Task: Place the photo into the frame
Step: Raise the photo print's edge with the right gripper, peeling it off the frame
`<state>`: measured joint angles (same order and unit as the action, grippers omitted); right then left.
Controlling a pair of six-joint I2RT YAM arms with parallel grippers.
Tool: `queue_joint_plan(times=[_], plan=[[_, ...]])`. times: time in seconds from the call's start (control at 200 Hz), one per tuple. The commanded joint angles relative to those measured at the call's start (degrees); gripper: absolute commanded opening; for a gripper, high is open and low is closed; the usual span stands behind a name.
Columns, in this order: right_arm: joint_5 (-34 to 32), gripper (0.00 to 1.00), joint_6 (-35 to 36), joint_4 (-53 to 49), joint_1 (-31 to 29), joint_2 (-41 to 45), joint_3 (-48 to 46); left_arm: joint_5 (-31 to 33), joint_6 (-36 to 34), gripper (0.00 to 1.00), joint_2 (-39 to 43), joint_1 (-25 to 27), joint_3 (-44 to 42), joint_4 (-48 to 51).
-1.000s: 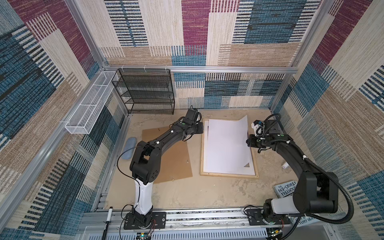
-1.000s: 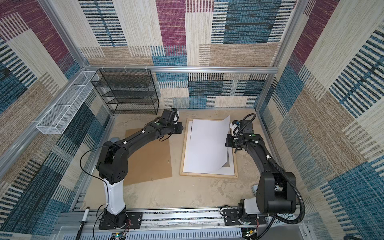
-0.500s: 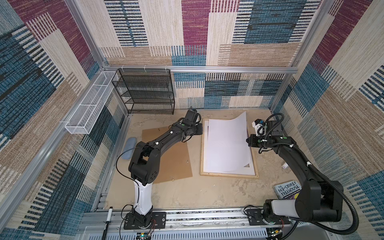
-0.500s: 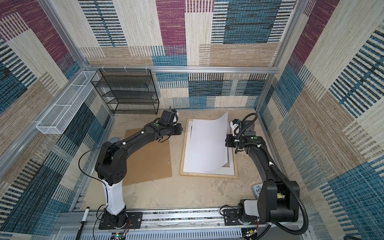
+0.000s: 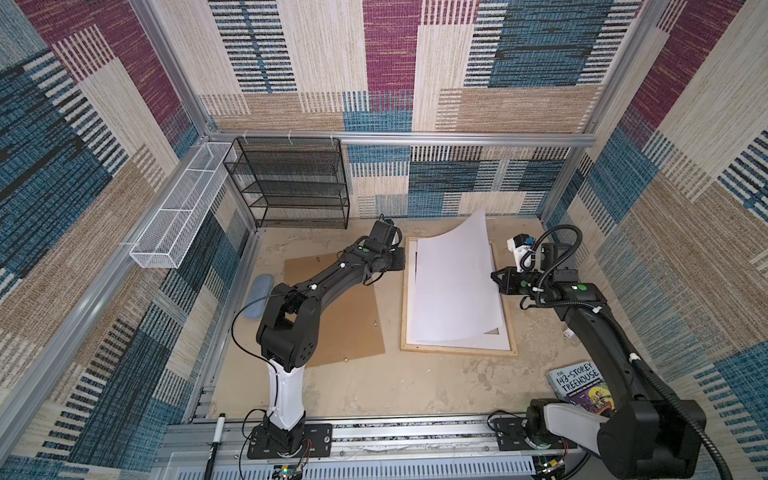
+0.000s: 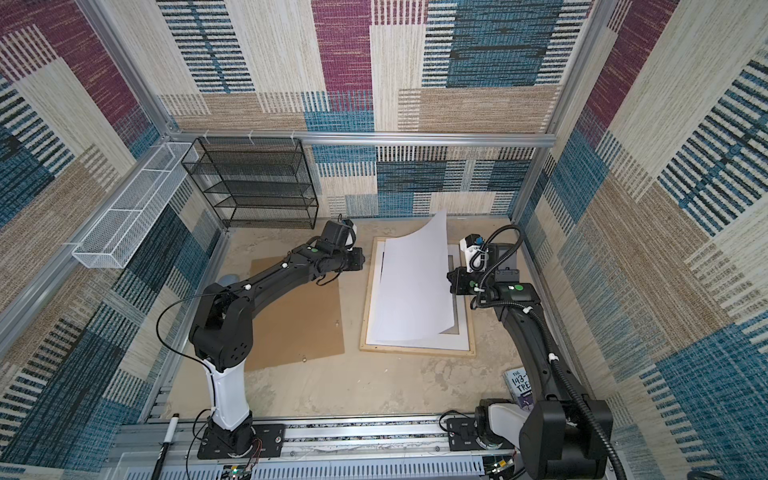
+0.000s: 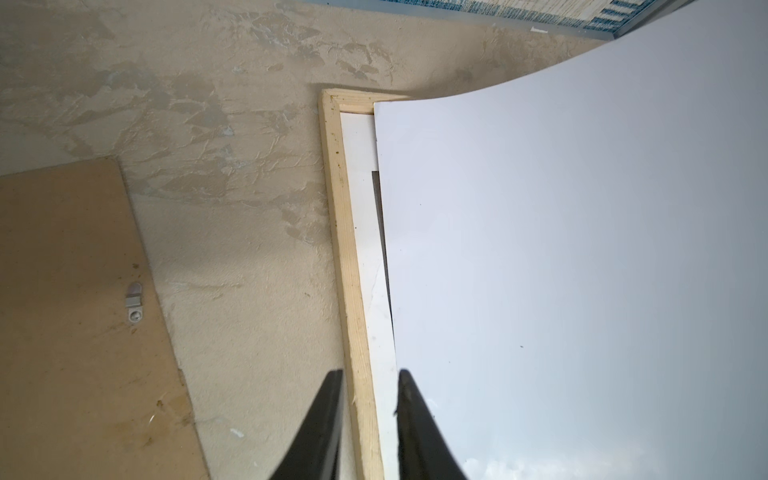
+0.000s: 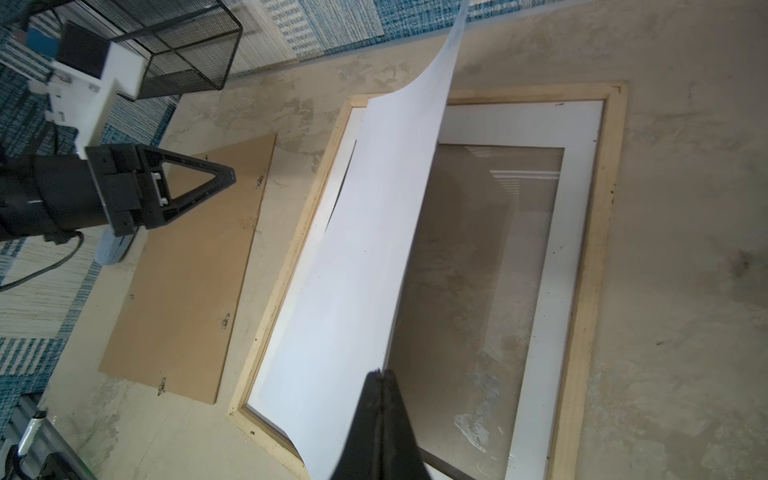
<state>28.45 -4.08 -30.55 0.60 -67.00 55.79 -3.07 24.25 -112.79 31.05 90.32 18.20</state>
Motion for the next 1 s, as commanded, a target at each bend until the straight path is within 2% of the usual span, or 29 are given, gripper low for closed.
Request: queue_joint_plan(times=[0.0, 0.15, 0.315, 0.506, 0.701, 0.992], plan=[[4.8, 0.00, -0.5, 3.7, -0.1, 1.1, -0.6, -0.4, 0.0, 0.27, 0.6, 0.1, -0.4, -1.6], [7.2, 0.00, -1.9, 6.5, -0.1, 2.7, 0.1, -0.3, 0.1, 0.27, 1.2, 0.1, -1.6, -1.9], [11.5, 0.00, -7.7, 10.9, -0.1, 1.8, 4.0, 1.9, 0.1, 0.27, 3.4, 0.0, -2.5, -0.2], [12.8, 0.00, -11.8, 12.0, -0.8, 0.0, 9.3, 4.9, 0.5, 0.27, 8.2, -0.8, -4.6, 2.2], [13.8, 0.00, -16.5, 14.6, -5.5, -2.9, 13.1, 7.8, 0.9, 0.27, 11.6, -2.4, -5.9, 5.4], [13.6, 0.00, -22.8, 20.5, -11.4, -6.6, 17.1, 6.9, 1.3, 0.27, 14.0, -5.1, -9.4, 4.4]])
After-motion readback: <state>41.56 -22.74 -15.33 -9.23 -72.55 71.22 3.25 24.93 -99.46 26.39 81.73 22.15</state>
